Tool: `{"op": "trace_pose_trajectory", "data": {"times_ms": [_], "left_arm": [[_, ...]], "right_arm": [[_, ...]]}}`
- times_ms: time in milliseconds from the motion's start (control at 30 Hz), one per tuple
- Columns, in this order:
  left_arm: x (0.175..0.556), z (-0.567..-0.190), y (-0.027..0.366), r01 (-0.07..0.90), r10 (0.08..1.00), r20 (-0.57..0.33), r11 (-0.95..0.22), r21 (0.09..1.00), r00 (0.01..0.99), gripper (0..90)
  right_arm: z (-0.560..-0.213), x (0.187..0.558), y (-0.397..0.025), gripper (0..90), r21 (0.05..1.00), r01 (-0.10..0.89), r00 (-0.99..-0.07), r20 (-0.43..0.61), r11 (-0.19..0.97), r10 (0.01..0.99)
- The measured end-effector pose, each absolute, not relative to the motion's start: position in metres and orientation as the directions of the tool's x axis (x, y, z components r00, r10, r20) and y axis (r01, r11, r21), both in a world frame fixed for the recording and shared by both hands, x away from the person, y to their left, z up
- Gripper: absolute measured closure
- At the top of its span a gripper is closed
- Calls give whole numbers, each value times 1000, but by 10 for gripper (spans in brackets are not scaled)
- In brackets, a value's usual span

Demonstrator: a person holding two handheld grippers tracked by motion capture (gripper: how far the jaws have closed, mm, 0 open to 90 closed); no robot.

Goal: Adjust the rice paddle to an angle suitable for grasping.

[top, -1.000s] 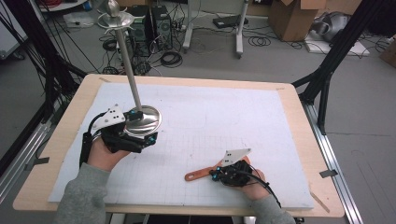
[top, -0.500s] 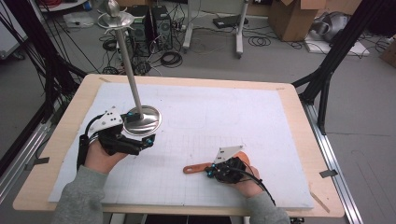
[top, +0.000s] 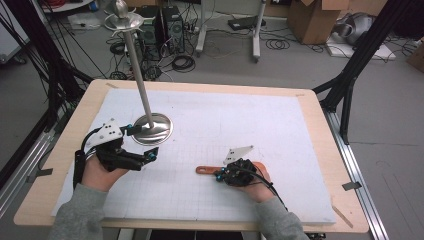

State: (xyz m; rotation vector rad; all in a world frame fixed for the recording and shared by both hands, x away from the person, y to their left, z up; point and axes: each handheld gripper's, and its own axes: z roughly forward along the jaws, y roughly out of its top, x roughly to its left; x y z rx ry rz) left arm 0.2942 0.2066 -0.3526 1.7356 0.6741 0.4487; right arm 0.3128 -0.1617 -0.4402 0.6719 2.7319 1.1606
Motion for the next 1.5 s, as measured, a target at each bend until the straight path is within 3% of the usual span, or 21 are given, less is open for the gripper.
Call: {"op": "trace_pose_trajectory", "data": {"times_ms": [967, 1500], "left_arm": [[270, -357, 238, 220, 698, -37, -175, 960, 716, 40], [263, -360, 250, 239, 724, -46, -166, 957, 688, 40]], "right_arm": [[-438, 353, -150, 892, 686, 397, -868, 65, 609, 493], [-437, 365, -151, 892, 686, 398, -838, 2, 609, 545]]}}
